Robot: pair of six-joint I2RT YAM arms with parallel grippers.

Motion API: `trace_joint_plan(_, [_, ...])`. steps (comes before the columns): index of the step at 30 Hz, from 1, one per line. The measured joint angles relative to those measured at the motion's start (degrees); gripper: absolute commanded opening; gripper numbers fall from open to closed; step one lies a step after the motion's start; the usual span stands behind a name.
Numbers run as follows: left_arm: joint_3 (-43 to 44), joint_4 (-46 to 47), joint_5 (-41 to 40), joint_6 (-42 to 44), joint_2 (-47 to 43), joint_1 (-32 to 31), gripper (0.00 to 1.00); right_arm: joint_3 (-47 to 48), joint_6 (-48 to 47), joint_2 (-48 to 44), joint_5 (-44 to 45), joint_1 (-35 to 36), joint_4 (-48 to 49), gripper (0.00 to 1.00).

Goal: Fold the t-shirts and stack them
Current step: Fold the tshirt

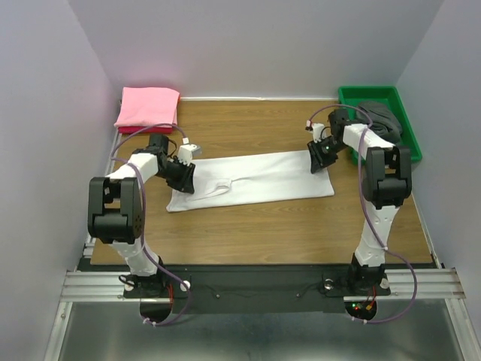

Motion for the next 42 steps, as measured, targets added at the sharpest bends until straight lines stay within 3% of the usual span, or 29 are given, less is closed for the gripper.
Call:
trace_joint_plan(8, [7.2,1.2,-6.1,-4.9,10.4,-1.3,0.27,-8.4,-1.7,-3.5,0.5,0.0,4.5,0.35])
trace_joint_plan(12, [22.4,0.0,-9.6,-4.9,20.5,-1.6,0.29,-19.6,-1.7,-11.4,0.2,2.3,6.4,0.38])
trace_joint_plan(15, [39.4,-0.7,-11.9,-4.6,30.9,-2.4,0.34,-28.4,-1.4,-18.5,-2.4,10.3,2.7,0.42])
trace_joint_plan(17, [50.6,-2.3,-11.9,-5.1,36.4,-2.8,0.37,-29.7,-0.8,-20.3,-6.1,15.0,-1.0,0.43])
trace_joint_plan(20, [58.6,-3.1,-11.4,-6.2,37.6,-3.2,0.38,-27.6,0.1,-22.8,-8.7,17.3,-4.6,0.44])
trace_joint_plan(23, [56.0,-1.9,-10.0,-7.4,32.7,-3.3,0.38,-22.8,0.1,-24.0,-8.6,15.8,-4.9,0.42])
trace_joint_plan(31, [33.2,3.9,-5.8,-13.1,14.6,-5.7,0.36,-19.5,0.0,-14.8,-7.9,14.6,-0.1,0.35])
trace_joint_plan(36, [23.3,6.8,-6.0,-17.4,16.2,-8.6,0.33,-21.8,0.5,-11.3,-8.6,14.6,2.1,0.34])
trace_joint_plan(42, [25.0,7.5,-9.3,-19.4,23.1,-10.2,0.31,-26.3,2.7,-12.7,-12.3,15.6,4.6,0.33])
